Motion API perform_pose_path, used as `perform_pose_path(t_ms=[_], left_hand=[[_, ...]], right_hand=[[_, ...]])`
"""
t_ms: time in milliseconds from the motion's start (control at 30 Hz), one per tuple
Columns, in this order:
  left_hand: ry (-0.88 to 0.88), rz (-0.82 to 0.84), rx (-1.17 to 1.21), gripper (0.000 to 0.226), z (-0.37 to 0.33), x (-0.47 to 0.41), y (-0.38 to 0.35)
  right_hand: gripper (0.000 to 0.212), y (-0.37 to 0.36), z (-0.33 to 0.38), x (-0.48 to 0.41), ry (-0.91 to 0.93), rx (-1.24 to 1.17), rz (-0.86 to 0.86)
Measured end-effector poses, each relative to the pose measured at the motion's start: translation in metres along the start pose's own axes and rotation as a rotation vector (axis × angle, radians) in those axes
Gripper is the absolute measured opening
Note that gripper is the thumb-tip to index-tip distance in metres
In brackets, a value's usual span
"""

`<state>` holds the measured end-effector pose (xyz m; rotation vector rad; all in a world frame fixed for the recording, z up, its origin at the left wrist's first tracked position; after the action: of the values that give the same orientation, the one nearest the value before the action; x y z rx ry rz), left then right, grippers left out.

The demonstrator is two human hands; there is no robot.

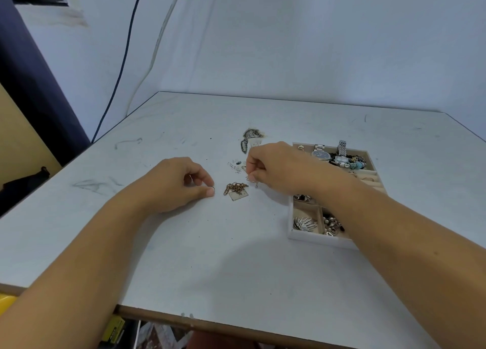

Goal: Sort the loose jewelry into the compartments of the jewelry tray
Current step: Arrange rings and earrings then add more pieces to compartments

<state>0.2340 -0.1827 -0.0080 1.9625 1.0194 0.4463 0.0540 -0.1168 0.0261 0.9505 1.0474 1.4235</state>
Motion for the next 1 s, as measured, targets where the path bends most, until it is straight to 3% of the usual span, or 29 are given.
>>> perform_pose_path(t_ms=[467,700,867,1000], left_hand=[[0.074,0.179,-0.151,0.006,-0.008,-0.008,-0.009],[0.129,0.032,-0.134,0.019,-0.004,-0.004,-0.004],[0.148,0.087,-0.12,0.016,-0.007,-0.005,-0.007],[0.045,0.081,-0.096,0.015,-0.011,-0.002,-0.011]], right_hand=[[0.002,-0.009,0.0,0.007,-0.013,0.01,-0.005],[0.002,-0.01,-0.003,0.008,-0.014,-0.011,-0.019],[0.001,-0.011,-0.004,0.009,-0.001,-0.013,-0.032],[0.001,-0.012,-0.006,0.011,0.008,-0.042,-0.048]])
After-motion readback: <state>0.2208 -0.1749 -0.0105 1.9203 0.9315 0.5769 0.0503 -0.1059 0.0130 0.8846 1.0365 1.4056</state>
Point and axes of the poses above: each hand's wrist, its own x-axis away from the middle knuckle, its own y-axis out of the back of the hand, z = x × y, the point moved 5 cm from there along -x, towards the middle knuckle, and after that the axes turned 3 degrees about x, right-handed, at the moved point
